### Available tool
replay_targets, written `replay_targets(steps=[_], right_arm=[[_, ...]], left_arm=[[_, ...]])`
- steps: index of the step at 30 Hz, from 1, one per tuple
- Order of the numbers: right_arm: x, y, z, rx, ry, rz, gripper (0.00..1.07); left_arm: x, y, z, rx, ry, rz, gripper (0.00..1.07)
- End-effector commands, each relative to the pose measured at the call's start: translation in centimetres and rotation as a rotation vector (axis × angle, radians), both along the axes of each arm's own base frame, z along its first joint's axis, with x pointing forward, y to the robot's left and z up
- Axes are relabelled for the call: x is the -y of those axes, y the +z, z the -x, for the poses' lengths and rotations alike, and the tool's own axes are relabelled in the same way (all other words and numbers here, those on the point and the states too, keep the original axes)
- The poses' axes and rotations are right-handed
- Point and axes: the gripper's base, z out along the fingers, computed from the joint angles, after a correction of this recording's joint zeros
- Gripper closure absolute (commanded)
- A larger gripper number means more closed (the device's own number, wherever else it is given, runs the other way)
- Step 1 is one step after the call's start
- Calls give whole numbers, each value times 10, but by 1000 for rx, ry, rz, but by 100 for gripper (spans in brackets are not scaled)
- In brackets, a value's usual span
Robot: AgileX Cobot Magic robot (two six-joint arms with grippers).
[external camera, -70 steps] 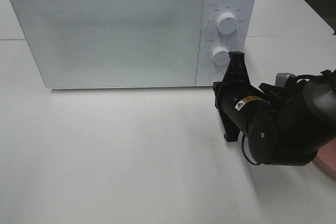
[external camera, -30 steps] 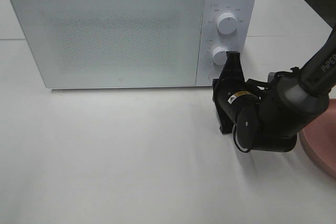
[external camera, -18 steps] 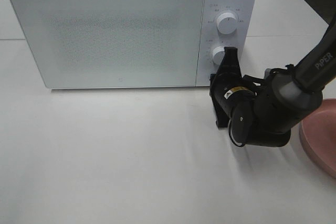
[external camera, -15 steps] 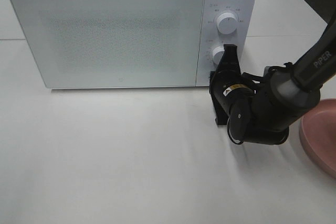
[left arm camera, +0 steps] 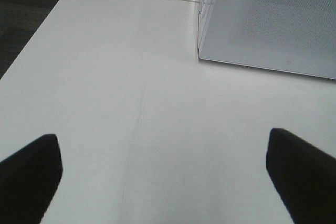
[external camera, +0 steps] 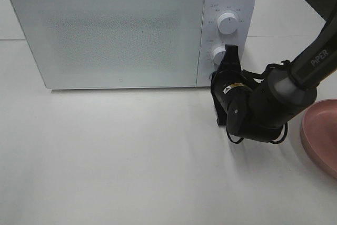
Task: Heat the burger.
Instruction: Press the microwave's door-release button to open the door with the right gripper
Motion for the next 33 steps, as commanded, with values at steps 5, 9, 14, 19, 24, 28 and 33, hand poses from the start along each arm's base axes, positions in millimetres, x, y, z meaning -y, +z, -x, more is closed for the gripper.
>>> replay_targets(steps=[5, 9, 14, 19, 24, 28, 33], right_arm=[[-3, -1, -9, 22, 2, 10, 107], [-4, 2, -12, 41, -11, 14, 107], [-6, 4, -17, 57, -18, 22, 107], [-9, -3, -25, 58, -30, 28, 107], [-15, -3, -35, 97, -27, 47, 107], [-15, 0, -38, 108, -27, 52, 107], [-14, -2, -39, 86, -18, 53, 107]], left_arm=[[1, 0, 3, 28, 2, 2, 9], [1, 0, 3, 28, 2, 2, 9], [1, 0, 3, 28, 2, 2, 9], [1, 0, 3, 28, 2, 2, 9], [1, 0, 3, 28, 2, 2, 9], [1, 0, 3, 28, 2, 2, 9], [1, 0, 3, 28, 2, 2, 9]])
